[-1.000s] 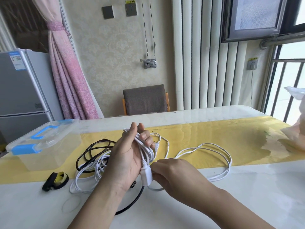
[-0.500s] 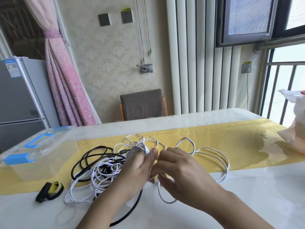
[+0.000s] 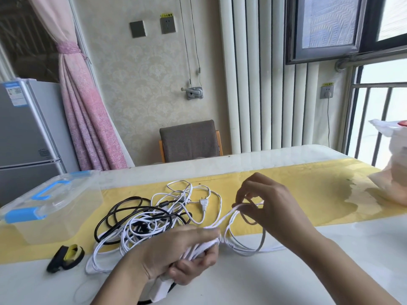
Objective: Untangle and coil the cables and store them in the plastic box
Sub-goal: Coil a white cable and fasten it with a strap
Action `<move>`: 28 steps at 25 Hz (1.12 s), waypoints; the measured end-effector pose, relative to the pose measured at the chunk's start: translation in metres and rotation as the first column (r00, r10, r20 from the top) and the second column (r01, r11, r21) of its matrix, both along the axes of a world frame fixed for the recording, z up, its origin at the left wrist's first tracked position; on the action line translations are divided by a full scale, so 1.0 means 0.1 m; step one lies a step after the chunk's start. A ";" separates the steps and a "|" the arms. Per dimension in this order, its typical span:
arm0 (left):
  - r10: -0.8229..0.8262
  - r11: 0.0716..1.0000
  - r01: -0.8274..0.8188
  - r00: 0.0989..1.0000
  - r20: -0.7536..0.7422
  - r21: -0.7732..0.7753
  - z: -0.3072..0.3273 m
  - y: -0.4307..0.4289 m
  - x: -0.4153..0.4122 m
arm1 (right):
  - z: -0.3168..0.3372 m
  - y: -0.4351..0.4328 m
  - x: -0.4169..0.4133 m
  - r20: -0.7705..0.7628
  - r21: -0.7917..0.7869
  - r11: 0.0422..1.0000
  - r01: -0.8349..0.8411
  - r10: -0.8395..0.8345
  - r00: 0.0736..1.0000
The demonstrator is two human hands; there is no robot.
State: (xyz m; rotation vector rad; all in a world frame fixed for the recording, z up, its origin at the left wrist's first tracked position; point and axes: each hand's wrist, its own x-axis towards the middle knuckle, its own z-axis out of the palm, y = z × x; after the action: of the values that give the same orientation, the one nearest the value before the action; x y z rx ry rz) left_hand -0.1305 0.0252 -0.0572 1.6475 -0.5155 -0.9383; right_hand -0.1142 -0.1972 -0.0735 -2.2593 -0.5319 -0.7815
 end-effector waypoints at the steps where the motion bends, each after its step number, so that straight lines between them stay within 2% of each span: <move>1: -0.028 0.998 0.023 0.997 -0.077 -0.061 -0.02 0.02 0.04 | -0.03 0.00 0.01 -0.020 -0.017 1.000 -0.006 0.006 1.000; 4: -0.205 0.951 0.127 0.942 -0.266 -0.283 -0.07 0.06 0.17 | -0.11 0.08 0.04 -0.012 -0.085 0.995 -0.046 0.045 0.999; 8: -0.382 0.816 0.203 0.892 -0.241 -0.541 -0.09 0.08 0.23 | -0.16 0.21 0.03 -0.022 -0.189 0.969 -0.160 0.158 0.987; 10: -0.399 0.734 0.188 0.897 -0.190 -0.652 -0.09 0.06 0.24 | -0.15 0.21 0.01 -0.104 -0.182 0.958 -0.222 0.206 0.973; 12: -0.353 0.643 0.101 0.918 -0.177 -0.759 -0.08 0.06 0.25 | -0.17 0.22 -0.01 -0.197 -0.209 0.948 -0.240 0.199 0.960; 14: -0.292 0.539 -0.034 0.930 -0.225 -0.842 -0.07 0.12 0.30 | -0.21 0.26 -0.02 -0.255 -0.233 0.941 -0.246 0.185 0.949; 18: -0.152 0.400 -0.275 0.921 -0.359 -0.874 -0.10 0.24 0.40 | -0.23 0.38 -0.08 -0.248 -0.174 0.935 -0.308 0.261 0.933; 20: -0.186 0.310 -0.374 0.878 -0.442 -0.874 -0.13 0.26 0.43 | -0.24 0.44 -0.11 -0.231 -0.198 0.926 -0.321 0.274 0.933; 22: -0.225 0.230 -0.434 0.847 -0.481 -0.871 -0.16 0.23 0.43 | -0.27 0.51 -0.13 -0.243 -0.295 0.906 -0.304 0.237 0.941; 23: -0.200 0.208 -0.454 0.847 -0.492 -0.866 -0.15 0.19 0.41 | -0.28 0.53 -0.13 -0.254 -0.342 0.893 -0.292 0.211 0.944; 24: -0.104 0.204 -0.483 0.855 -0.509 -0.852 -0.13 0.13 0.38 | -0.30 0.55 -0.14 -0.262 -0.385 0.879 -0.279 0.186 0.947; 26: 0.239 0.220 -0.575 0.815 -0.528 -0.788 -0.07 0.01 0.32 | -0.29 0.57 -0.17 -0.267 -0.459 0.847 -0.267 0.155 0.951; 28: 0.499 0.259 -0.616 0.745 -0.443 -0.744 -0.03 -0.11 0.26 | -0.26 0.58 -0.20 -0.271 -0.500 0.820 -0.279 0.157 0.950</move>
State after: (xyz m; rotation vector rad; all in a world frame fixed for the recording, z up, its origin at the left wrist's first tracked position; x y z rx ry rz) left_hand -0.1043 0.0138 -0.0597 0.6737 -0.1867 -0.1055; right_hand -0.1343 -0.1390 -0.0992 -2.6777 -0.9815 -0.2712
